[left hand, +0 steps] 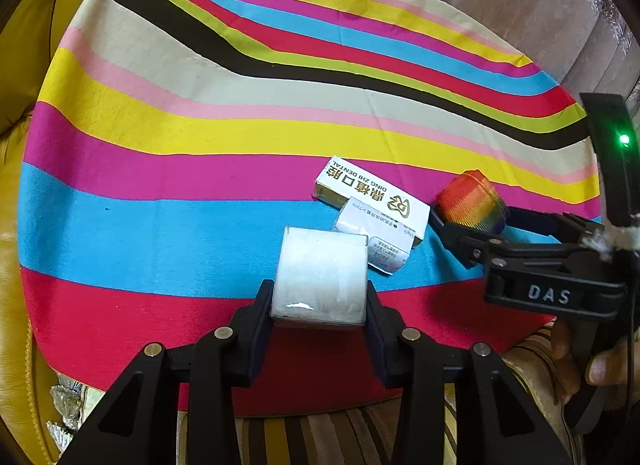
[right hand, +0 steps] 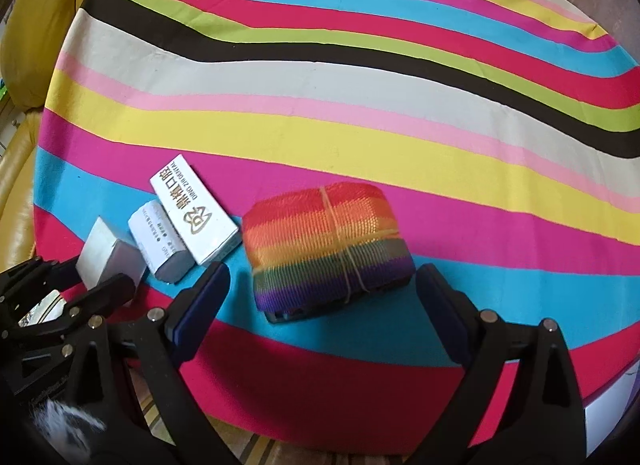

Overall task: Organize objects
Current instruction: 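Grasp the white cube with the left tool, then grasp the rainbow strap with the right tool while the left tool holds the white cube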

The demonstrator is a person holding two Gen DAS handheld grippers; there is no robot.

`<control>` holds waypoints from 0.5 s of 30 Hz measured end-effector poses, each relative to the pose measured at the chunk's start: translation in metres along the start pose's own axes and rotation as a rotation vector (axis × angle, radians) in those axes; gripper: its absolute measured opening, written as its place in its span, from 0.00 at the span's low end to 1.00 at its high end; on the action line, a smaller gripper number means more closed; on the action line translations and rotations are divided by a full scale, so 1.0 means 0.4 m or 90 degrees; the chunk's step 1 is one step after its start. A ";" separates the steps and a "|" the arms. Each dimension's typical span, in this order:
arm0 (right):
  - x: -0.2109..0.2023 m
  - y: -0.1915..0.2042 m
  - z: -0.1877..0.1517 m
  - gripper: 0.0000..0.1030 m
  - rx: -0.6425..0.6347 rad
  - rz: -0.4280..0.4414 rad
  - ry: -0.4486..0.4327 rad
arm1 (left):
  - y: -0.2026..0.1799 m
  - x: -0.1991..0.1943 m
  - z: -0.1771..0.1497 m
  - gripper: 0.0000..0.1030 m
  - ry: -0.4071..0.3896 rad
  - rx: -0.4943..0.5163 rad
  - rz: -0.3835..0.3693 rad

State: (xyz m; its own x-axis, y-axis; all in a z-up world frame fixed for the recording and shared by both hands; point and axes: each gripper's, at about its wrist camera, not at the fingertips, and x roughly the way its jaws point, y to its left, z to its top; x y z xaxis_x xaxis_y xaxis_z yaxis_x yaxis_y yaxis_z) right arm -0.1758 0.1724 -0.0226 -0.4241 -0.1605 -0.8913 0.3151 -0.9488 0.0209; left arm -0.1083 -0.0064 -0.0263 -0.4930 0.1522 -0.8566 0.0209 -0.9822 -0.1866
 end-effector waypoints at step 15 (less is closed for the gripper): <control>0.026 -0.010 -0.002 0.94 -0.030 -0.013 0.020 | 0.009 -0.002 -0.001 0.41 -0.006 -0.015 -0.017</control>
State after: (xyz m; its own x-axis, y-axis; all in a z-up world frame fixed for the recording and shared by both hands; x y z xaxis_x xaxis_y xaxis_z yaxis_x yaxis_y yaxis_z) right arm -0.1809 0.1748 -0.0322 -0.4047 -0.1325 -0.9048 0.3467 -0.9378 -0.0177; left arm -0.1074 -0.0099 -0.0264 -0.5017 0.1770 -0.8468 0.0276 -0.9751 -0.2201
